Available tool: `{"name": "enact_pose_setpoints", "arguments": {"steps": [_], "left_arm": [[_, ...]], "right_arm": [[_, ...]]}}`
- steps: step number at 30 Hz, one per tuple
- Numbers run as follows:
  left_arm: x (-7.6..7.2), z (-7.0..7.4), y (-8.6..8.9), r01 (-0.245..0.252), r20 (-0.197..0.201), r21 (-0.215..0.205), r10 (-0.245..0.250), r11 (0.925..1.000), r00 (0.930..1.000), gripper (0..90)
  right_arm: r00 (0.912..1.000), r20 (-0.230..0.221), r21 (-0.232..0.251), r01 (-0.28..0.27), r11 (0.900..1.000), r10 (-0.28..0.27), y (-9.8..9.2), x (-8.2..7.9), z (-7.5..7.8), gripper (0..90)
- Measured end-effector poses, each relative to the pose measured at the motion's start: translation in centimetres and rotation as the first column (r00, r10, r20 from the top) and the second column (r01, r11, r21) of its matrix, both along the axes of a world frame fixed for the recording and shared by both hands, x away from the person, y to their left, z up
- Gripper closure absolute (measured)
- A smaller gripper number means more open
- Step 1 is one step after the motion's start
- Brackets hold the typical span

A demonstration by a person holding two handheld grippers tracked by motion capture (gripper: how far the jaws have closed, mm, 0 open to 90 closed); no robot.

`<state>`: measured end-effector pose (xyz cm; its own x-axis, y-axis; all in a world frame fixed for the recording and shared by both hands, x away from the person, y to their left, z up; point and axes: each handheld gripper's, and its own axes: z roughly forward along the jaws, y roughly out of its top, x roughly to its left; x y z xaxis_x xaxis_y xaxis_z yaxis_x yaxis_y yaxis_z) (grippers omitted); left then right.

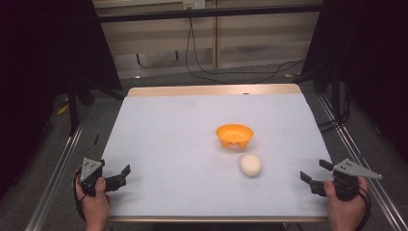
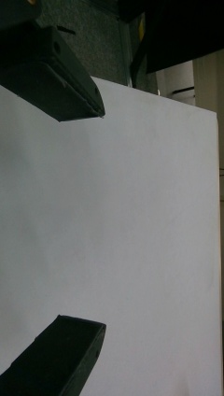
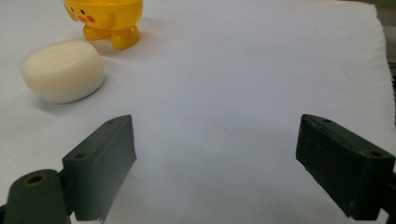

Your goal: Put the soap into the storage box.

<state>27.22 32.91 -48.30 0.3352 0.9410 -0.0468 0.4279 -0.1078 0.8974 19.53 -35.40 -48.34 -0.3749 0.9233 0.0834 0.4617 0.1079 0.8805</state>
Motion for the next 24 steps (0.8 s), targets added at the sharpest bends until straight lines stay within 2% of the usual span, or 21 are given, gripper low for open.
{"name": "enact_pose_setpoints", "arguments": {"steps": [3,5,8,10,11,12,13,15,17,19,20,21,24], "left_arm": [[-0.1,0.0,0.0,0.000,0.007,-0.001,0.000,1.0000,1.0000,0.0],[-0.1,0.0,0.0,-0.001,0.009,-0.003,0.001,1.0000,1.0000,0.0],[-0.1,0.0,0.0,0.010,0.003,-0.004,-0.010,0.9999,1.0000,0.0],[0.0,0.0,0.1,0.016,0.002,-0.009,-0.016,0.9998,0.9999,0.0],[-0.1,0.0,0.1,0.019,0.007,-0.011,-0.019,0.9998,0.9998,0.0],[-0.1,0.0,0.1,0.019,0.007,-0.011,-0.019,0.9998,0.9998,0.0],[-0.1,0.0,0.2,0.026,0.010,-0.011,-0.025,0.9996,0.9996,0.0],[-0.1,0.0,0.2,0.029,0.010,-0.008,-0.029,0.9996,0.9995,0.0],[-0.1,0.0,0.2,0.032,0.010,-0.014,-0.032,0.9994,0.9994,0.0],[-0.1,0.0,0.2,0.034,0.007,-0.016,-0.034,0.9993,0.9994,0.0],[-0.1,0.0,0.2,0.035,0.004,-0.020,-0.035,0.9992,0.9994,0.0],[-0.1,0.0,0.2,0.037,0.001,-0.023,-0.037,0.9990,0.9993,0.0],[0.0,0.0,0.3,0.039,-0.001,-0.025,-0.039,0.9989,0.9992,0.0]], "right_arm": [[1.0000,-0.002,0.020,-0.008,1.000,0.008,-0.2,0.1,0.0,10.2],[0.9991,-0.025,0.033,-0.034,0.999,0.035,-0.2,0.3,0.1,10.2],[0.9958,-0.058,-0.005,-0.071,0.997,0.070,0.1,0.6,0.2,8.3],[0.9942,-0.069,-0.013,-0.083,0.996,0.082,0.1,0.8,0.2,7.8],[0.9912,-0.087,-0.037,-0.103,0.994,0.100,0.1,1.0,0.4,6.1],[0.9912,-0.087,-0.037,-0.103,0.994,0.100,0.1,1.0,0.4,6.1],[0.9871,-0.111,-0.058,-0.123,0.991,0.116,0.1,1.2,0.7,3.5],[0.9847,-0.123,-0.086,-0.135,0.987,0.124,0.2,1.4,1.0,3.1],[0.9819,-0.132,-0.085,-0.148,0.985,0.136,0.2,1.5,1.2,3.0],[0.9706,-0.176,-0.104,-0.184,0.977,0.164,0.4,2.1,1.6,2.0],[0.9706,-0.176,-0.104,-0.184,0.977,0.164,0.4,2.1,1.6,2.0],[0.9601,-0.206,-0.122,-0.217,0.968,0.190,0.9,2.6,1.9,2.0],[0.9462,-0.245,-0.156,-0.253,0.955,0.211,1.7,3.3,2.4,1.9]]}}
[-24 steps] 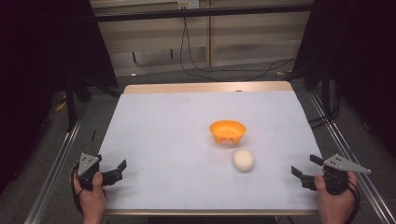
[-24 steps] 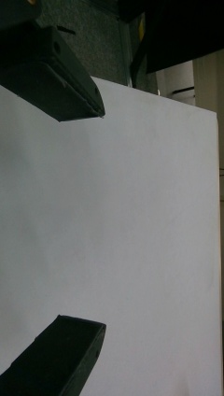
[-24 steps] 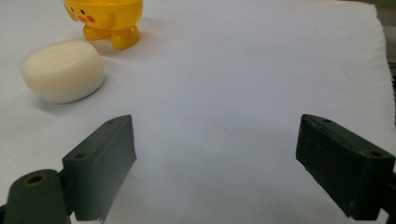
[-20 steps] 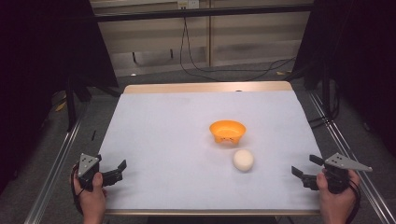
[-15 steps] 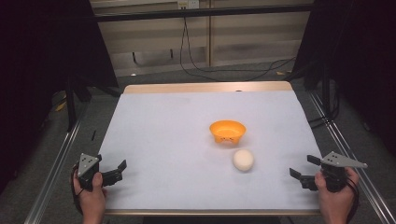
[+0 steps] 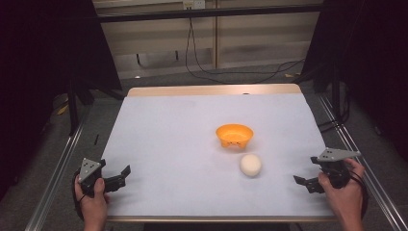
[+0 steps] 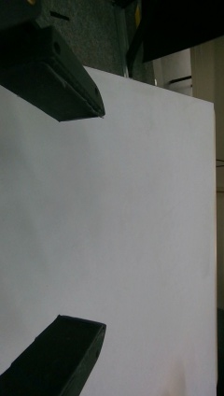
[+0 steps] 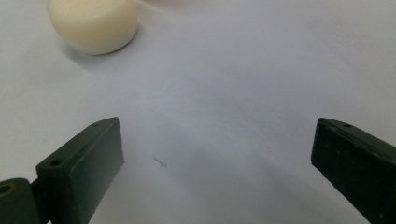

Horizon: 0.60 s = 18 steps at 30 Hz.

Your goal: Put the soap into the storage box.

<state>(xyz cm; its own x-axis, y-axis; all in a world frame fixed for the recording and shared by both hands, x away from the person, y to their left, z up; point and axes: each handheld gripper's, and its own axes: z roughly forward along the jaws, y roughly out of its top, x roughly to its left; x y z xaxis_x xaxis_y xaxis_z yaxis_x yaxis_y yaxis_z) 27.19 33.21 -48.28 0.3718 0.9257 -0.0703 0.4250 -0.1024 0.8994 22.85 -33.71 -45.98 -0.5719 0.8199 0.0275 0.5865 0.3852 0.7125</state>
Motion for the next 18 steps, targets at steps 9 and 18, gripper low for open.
{"name": "enact_pose_setpoints", "arguments": {"steps": [9,18], "left_arm": [[0.0,0.0,-0.1,0.001,0.001,-0.003,-0.001,1.0000,1.0000,0.0],[0.0,0.0,-0.1,0.007,0.004,0.007,-0.008,0.9999,1.0000,0.0]], "right_arm": [[0.9961,-0.037,-0.046,-0.082,0.996,0.081,2.0,2.1,1.2,1.4],[0.9798,-0.104,-0.099,-0.181,0.978,0.170,4.6,4.2,1.5,0.0]]}}
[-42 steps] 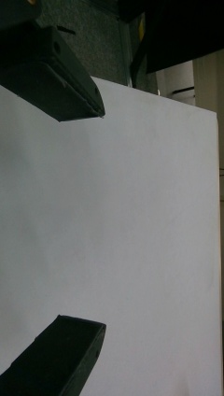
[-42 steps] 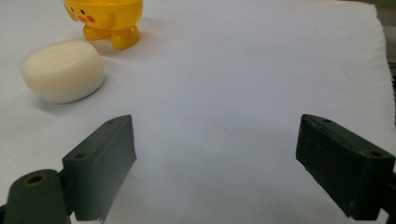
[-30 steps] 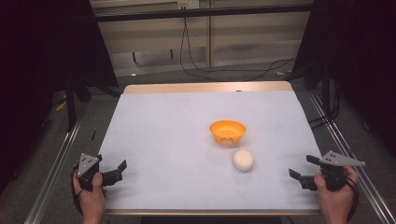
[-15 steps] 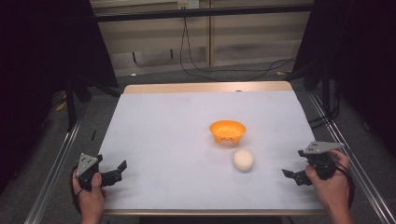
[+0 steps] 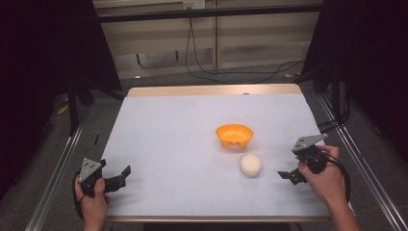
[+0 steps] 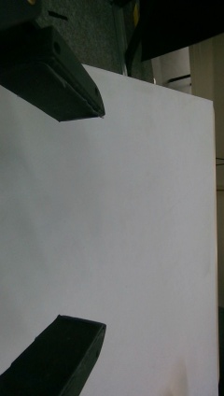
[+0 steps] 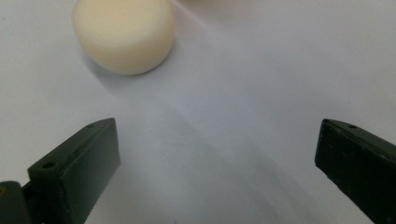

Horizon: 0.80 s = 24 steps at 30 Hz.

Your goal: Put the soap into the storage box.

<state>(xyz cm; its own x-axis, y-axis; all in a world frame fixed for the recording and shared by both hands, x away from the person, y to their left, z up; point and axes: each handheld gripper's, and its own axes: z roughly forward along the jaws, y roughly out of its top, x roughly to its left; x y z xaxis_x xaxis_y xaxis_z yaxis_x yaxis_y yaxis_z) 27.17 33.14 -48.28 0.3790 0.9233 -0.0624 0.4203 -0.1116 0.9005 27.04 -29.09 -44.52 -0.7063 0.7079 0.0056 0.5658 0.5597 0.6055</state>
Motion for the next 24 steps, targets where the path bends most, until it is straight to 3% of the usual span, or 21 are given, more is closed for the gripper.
{"name": "enact_pose_setpoints", "arguments": {"steps": [12,14,24], "left_arm": [[0.0,0.0,0.0,0.003,0.001,0.009,-0.003,1.0000,1.0000,0.0],[0.0,0.0,-0.1,0.009,0.001,0.000,-0.009,1.0000,1.0000,0.0],[0.0,0.0,-0.1,0.012,0.002,0.007,-0.012,0.9999,0.9999,0.0]], "right_arm": [[0.9968,-0.022,0.008,-0.077,0.997,0.077,2.0,1.5,0.2,0.0],[0.9952,-0.052,0.016,-0.082,0.997,0.083,2.4,1.6,0.2,0.1],[0.9873,-0.061,0.011,-0.146,0.989,0.147,4.8,2.4,-0.1,0.9]]}}
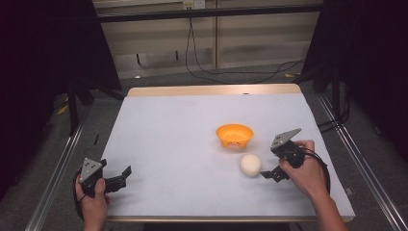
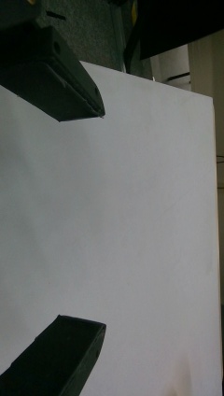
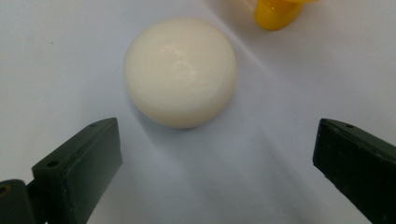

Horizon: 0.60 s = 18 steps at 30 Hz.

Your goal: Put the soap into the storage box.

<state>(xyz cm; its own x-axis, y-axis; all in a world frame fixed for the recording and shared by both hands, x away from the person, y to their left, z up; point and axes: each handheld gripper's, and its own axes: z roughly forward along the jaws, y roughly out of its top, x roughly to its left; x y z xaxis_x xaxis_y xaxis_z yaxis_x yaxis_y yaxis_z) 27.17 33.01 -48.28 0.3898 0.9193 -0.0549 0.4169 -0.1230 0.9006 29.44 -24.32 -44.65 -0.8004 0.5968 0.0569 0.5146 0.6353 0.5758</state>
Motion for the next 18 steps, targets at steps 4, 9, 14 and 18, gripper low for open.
{"name": "enact_pose_setpoints", "arguments": {"steps": [4,9,14,18], "left_arm": [[0.0,0.0,0.0,0.001,0.001,0.001,-0.001,1.0000,1.0000,0.0],[0.0,0.0,0.0,0.006,0.001,0.000,-0.006,1.0000,1.0000,0.0],[0.0,0.0,0.0,0.008,0.000,0.005,-0.008,1.0000,1.0000,0.0],[0.0,0.0,0.0,0.008,0.000,0.006,-0.008,0.9999,1.0000,0.0]], "right_arm": [[0.9997,-0.005,0.003,-0.025,1.000,0.025,1.0,0.4,0.0,1.1],[0.9988,-0.024,-0.006,-0.043,0.999,0.043,2.0,0.7,-0.2,2.2],[0.9980,-0.025,-0.011,-0.058,0.998,0.058,2.7,0.9,-0.5,4.1],[0.9977,-0.029,-0.016,-0.062,0.998,0.062,3.1,1.1,-0.6,4.9]]}}
